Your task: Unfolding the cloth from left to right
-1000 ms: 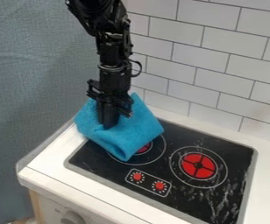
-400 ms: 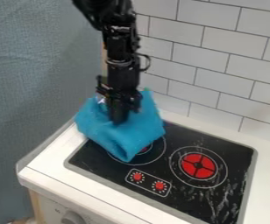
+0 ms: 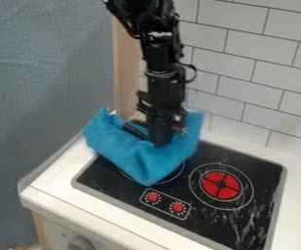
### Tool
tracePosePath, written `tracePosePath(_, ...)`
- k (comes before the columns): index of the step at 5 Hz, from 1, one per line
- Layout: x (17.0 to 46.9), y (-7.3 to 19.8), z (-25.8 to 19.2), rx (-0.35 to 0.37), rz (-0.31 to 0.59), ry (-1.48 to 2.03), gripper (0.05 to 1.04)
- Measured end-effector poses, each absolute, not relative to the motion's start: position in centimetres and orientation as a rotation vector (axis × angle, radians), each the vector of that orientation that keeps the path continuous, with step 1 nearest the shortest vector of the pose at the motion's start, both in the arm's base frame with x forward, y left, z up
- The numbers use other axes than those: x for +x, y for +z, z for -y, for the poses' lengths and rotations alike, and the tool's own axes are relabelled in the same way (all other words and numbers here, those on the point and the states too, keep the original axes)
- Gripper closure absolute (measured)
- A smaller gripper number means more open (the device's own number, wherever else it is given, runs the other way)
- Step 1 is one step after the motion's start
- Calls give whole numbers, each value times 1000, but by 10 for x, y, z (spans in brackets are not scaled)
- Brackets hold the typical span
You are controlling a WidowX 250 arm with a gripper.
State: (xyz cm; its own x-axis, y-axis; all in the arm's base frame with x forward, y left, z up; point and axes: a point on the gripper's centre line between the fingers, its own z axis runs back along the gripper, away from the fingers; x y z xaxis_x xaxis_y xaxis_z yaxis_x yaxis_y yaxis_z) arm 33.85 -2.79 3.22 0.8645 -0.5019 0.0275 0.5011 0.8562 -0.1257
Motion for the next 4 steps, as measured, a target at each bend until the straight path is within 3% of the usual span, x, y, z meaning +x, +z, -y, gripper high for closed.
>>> tracePosePath(1, 341, 36, 50, -179, 21, -601, 1033)
tracePosePath(2, 336, 20, 79, -207, -20, -687, 1033)
tracePosePath(4, 330, 3, 102, -206, -44, -735, 1010)
